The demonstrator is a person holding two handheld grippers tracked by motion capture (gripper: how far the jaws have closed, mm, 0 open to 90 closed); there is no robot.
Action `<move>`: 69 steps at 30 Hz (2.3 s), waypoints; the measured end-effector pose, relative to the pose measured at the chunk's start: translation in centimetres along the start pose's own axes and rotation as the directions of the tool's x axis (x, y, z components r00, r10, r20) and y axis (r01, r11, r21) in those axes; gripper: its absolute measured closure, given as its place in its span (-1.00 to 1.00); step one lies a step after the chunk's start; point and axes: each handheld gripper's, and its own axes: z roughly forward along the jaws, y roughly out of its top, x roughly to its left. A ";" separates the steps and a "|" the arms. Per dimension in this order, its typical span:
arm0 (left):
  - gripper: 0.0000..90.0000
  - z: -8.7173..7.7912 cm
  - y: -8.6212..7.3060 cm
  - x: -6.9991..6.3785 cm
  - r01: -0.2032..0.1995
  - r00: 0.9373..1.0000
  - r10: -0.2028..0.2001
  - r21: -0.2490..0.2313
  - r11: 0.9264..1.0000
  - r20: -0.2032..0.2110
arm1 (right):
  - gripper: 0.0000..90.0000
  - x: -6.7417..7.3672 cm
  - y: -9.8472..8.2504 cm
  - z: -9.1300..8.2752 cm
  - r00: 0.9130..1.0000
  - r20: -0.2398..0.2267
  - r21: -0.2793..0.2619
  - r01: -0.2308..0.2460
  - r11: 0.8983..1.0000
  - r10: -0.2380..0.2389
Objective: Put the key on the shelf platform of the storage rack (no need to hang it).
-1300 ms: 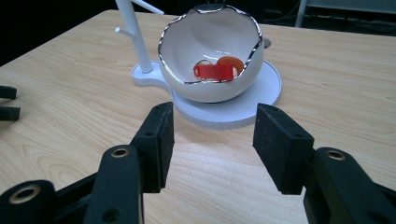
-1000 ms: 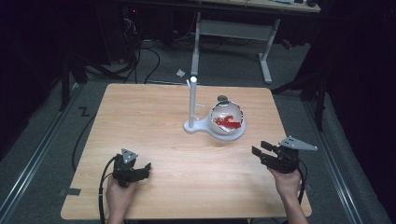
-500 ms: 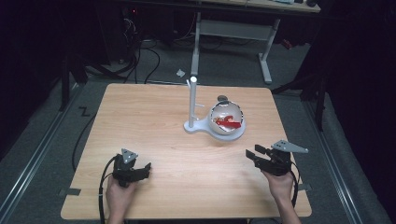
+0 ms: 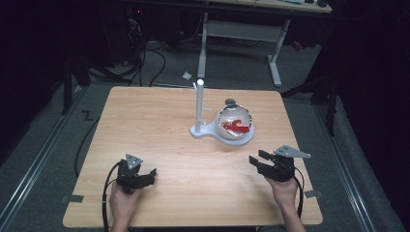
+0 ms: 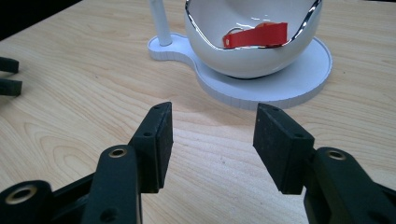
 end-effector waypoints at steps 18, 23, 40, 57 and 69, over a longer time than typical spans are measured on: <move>-0.56 0.0 0.0 0.0 -0.001 1.000 0.001 0.000 1.000 0.000 | 0.07 1.0 -1.2 2.3 1.000 -0.030 0.053 0.001 0.999 0.001; -0.55 0.0 0.0 0.0 0.000 1.000 0.000 0.000 1.000 0.000 | 0.07 1.2 -1.9 3.1 0.999 -0.035 0.075 0.005 0.997 -0.002; -0.55 0.0 0.0 0.0 0.000 1.000 0.000 0.000 1.000 0.000 | 0.05 2.1 -3.3 5.2 0.998 -0.016 0.162 0.055 0.985 -0.053; -0.55 0.0 0.0 0.0 0.001 1.000 -0.001 0.000 1.000 -0.001 | -0.02 3.5 -3.8 6.1 0.989 0.027 0.196 0.140 0.971 -0.148; -0.53 -0.1 0.0 -0.1 0.008 1.000 -0.008 0.001 1.000 -0.001 | -0.16 3.4 -3.8 6.2 0.988 0.036 0.202 0.140 0.969 -0.150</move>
